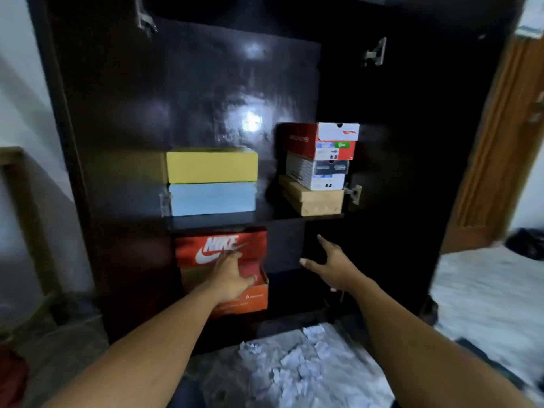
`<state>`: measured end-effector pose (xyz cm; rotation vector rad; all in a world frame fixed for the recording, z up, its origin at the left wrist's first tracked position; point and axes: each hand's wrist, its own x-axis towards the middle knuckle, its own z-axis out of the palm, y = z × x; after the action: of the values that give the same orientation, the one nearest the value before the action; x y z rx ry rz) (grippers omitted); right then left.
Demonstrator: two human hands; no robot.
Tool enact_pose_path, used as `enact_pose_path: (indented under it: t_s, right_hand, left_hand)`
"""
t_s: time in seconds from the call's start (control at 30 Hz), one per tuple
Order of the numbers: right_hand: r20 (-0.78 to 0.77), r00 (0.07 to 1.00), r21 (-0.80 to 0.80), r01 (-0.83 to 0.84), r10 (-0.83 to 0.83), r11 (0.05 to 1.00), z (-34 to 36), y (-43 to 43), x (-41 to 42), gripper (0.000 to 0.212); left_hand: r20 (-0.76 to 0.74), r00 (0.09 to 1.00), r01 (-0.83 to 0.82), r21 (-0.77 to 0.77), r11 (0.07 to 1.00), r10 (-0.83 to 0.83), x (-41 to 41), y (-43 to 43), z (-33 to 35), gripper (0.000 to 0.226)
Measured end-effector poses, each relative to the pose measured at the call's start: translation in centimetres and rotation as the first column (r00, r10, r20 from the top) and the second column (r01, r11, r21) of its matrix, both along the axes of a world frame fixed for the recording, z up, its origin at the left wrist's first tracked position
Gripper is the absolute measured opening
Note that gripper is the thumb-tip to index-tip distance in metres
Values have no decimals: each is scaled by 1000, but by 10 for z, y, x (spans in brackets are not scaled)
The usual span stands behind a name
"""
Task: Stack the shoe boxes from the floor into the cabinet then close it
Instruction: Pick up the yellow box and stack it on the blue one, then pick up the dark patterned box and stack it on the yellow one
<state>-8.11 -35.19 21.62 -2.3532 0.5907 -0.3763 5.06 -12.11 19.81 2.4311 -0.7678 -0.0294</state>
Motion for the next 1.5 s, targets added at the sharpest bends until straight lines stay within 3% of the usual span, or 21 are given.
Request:
enact_pose_path:
  t_s: [0.1,0.23,0.33,0.47,0.77,0.87,0.93,1.03,1.13,1.37,1.5]
  right_hand:
    - [-193,978,2,83,-81,997,2,-18,-66,102]
    - [-210,950,-20,232,-231,972,11,-44,-132,104]
    - [-175,921,-51,345,-348,937,14,-60,-179,100]
    - [-271,840,-101,460,-469,882,9,-79,-242,96]
    - [-489,613,-229,596,-620,770,-43,-92,-353,99]
    - [-539,566,-219,621,-624,752,-67,-108,-378,114]
    - [-565,543,-197,642,-621,741,-81,-120,-387,112]
    - [-513,574,-122,687,-638,716,-100,-140,-390,107]
    - [-469,609,-83,691,-640,718,-130,-168,-385,99]
    - [-436,691,59,661,-576,748,-237,-261,-354,83]
    - [-380,724,115,655,-576,747,-283,-307,-327,68]
  left_hand:
    - [-35,992,120,71,990,-117,-41,-24,-10,86]
    - [45,952,300,85,950,-304,-93,-78,2,87]
    - [22,903,424,112,899,-429,-125,-120,0,85]
    - [-22,843,536,121,835,-538,-161,-166,-16,86]
    - [-63,695,719,73,691,-717,-234,-247,-31,84]
    - [-72,654,756,118,644,-753,-250,-269,-42,81]
    - [-78,627,774,175,608,-775,-256,-285,-49,75]
    - [-83,599,788,238,568,-796,-264,-318,-58,68]
    - [-85,620,776,216,593,-780,-269,-353,-82,67]
    - [-202,723,691,236,684,-661,-282,-421,-226,62]
    - [-218,742,670,234,704,-634,-286,-444,-291,76]
